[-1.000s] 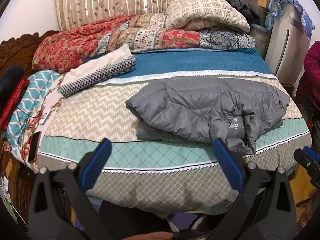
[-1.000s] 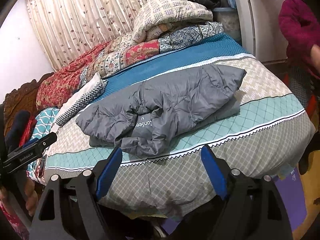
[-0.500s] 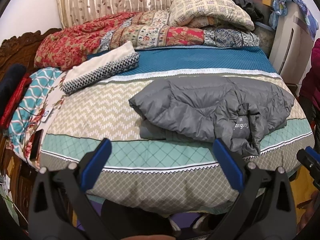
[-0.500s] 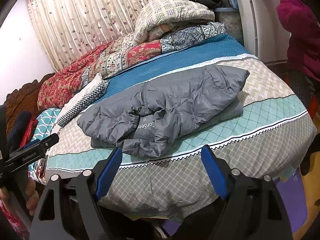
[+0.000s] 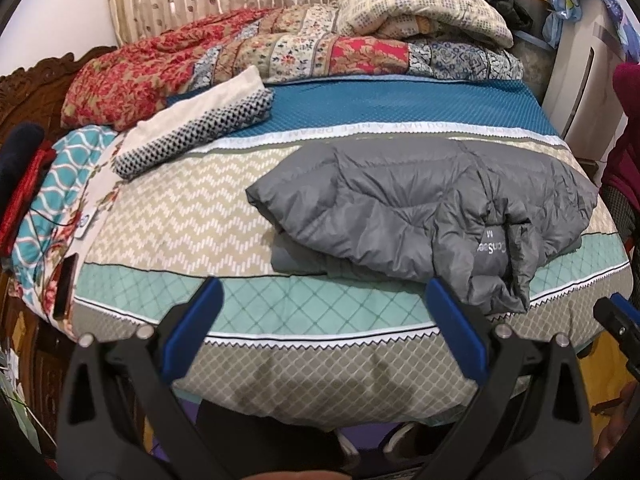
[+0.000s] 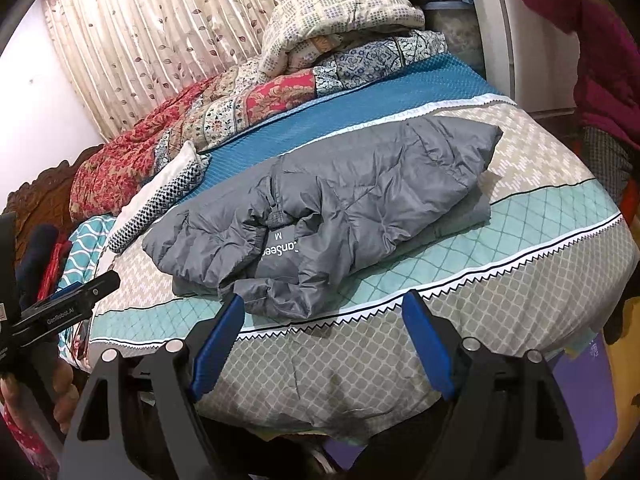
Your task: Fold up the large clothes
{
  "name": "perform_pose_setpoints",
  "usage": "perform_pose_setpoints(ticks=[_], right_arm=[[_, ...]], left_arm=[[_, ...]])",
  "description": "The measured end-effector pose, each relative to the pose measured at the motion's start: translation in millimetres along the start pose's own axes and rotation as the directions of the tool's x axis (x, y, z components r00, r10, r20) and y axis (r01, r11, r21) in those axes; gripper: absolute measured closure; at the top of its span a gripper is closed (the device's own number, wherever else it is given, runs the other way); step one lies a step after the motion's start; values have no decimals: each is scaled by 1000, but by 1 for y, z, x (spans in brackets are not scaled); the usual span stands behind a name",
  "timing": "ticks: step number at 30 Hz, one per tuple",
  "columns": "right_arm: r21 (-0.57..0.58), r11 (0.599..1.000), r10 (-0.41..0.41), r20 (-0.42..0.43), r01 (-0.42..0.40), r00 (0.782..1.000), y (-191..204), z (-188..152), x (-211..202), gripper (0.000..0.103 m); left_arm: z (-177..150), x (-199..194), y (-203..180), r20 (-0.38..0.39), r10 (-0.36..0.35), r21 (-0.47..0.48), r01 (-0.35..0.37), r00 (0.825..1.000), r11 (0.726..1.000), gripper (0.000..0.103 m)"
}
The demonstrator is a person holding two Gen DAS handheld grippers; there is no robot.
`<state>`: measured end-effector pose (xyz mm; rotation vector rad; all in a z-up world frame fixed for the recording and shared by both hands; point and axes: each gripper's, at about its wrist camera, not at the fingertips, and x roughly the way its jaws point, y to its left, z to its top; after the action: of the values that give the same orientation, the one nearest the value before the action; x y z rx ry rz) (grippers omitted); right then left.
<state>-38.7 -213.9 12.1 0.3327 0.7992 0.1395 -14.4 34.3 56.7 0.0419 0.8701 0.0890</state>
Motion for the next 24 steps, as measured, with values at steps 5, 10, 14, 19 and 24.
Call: perform_pose_setpoints(ticks=[5, 10, 14, 19, 24], right_arm=[[-9, 1000, -2, -22, 2, 1000, 1, 1, 11, 27], [-13, 1000, -1, -37, 0, 999, 3, 3, 18, 27], [-18, 1000, -1, -45, 0, 999, 6, 5, 23, 27], [-15, 1000, 1, -60, -2, 998, 8, 2, 28, 27], [-20, 1000, 4, -81, -5, 997, 14, -5, 35, 27]], left_arm=[[1, 11, 0, -26, -5, -4, 5, 1000, 1000, 6], [0, 21, -1, -54, -4, 1, 4, 999, 1000, 6], [1, 24, -1, -57, 0, 0, 0, 998, 1000, 6], [0, 30, 0, -68, -40, -17, 38, 997, 999, 6], [-2, 34, -5, -72, -34, -2, 34, 997, 999, 6]])
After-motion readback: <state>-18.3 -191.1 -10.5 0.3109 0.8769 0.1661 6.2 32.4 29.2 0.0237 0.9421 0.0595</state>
